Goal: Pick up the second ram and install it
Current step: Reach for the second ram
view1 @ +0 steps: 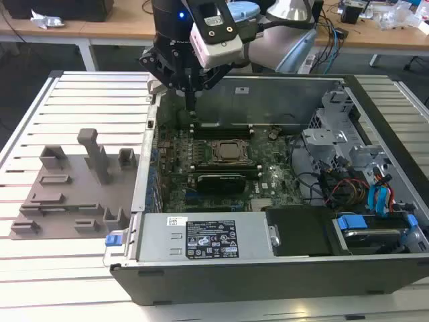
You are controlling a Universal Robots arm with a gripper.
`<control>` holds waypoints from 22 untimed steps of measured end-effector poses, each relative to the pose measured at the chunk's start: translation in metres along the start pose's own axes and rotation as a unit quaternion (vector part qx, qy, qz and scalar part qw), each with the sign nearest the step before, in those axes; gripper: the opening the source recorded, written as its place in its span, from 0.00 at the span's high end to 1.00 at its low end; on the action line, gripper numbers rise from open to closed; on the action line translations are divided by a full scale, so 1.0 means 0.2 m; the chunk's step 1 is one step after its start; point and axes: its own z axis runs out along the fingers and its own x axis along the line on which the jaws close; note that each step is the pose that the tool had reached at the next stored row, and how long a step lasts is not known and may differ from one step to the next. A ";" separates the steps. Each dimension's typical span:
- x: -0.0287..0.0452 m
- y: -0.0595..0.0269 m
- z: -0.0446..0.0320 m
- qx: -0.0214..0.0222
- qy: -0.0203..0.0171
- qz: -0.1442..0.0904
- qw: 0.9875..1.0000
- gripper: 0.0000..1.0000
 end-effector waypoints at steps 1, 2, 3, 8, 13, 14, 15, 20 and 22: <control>0.022 -0.002 -0.001 0.000 0.000 0.000 1.000 0.90; 0.073 -0.005 -0.002 0.000 -0.001 0.000 1.000 0.90; 0.115 -0.009 -0.003 0.000 -0.001 0.000 1.000 0.90; 0.207 -0.015 -0.006 0.000 -0.002 0.000 1.000 0.90; 0.350 -0.026 -0.009 0.000 -0.002 0.000 1.000 0.90; 0.396 -0.029 -0.010 0.000 -0.002 0.000 1.000 0.90; 0.439 -0.033 -0.011 0.000 -0.002 0.000 1.000 0.90; 0.598 -0.045 -0.014 0.000 -0.002 0.000 1.000 0.90; 0.659 -0.049 -0.013 0.000 -0.002 0.000 1.000 0.90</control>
